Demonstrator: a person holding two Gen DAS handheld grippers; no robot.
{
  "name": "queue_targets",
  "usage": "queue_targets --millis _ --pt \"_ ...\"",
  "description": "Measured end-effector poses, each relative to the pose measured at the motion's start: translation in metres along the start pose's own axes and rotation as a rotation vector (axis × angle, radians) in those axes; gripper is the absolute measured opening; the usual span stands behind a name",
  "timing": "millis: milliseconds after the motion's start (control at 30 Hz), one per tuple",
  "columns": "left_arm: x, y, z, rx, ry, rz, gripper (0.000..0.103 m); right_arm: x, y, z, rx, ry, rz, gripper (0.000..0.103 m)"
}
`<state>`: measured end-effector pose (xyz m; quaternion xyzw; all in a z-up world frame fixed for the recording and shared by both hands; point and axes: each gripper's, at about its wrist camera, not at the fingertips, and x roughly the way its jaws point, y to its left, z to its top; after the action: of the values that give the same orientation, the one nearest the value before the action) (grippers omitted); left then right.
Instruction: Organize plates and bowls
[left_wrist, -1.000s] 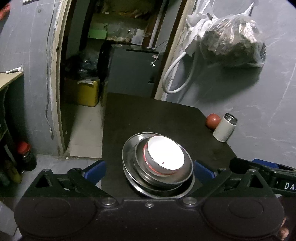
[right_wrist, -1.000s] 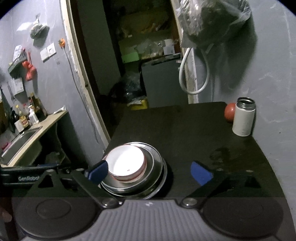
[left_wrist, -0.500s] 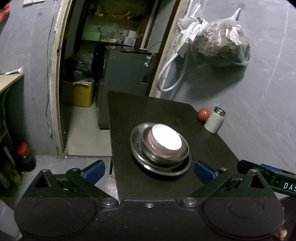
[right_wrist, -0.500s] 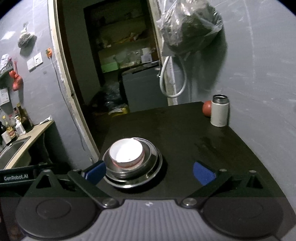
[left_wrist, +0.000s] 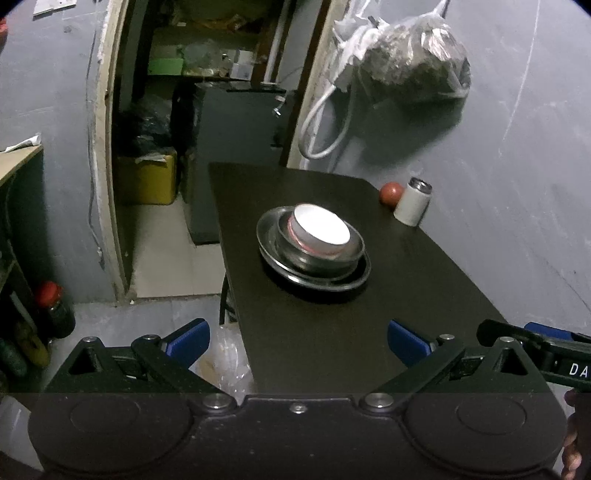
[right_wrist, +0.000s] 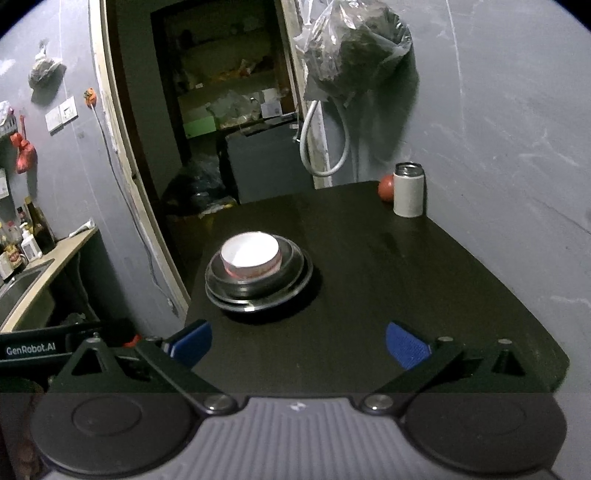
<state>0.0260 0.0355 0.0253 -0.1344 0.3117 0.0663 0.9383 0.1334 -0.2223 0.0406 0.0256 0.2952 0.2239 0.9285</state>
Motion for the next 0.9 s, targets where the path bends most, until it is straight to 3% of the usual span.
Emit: queue_targets --millis 433,900 --pt "-0.006 0.008 -0.017 0.039 0.029 0.011 0.102 -0.018 0.003 -0.034 0.014 0.06 -0.045 0.103" --pt "-0.008 0.005 -0.023 0.07 0.047 -0.001 0.102 -0.02 0.003 -0.039 0.012 0.079 -0.037 0.103"
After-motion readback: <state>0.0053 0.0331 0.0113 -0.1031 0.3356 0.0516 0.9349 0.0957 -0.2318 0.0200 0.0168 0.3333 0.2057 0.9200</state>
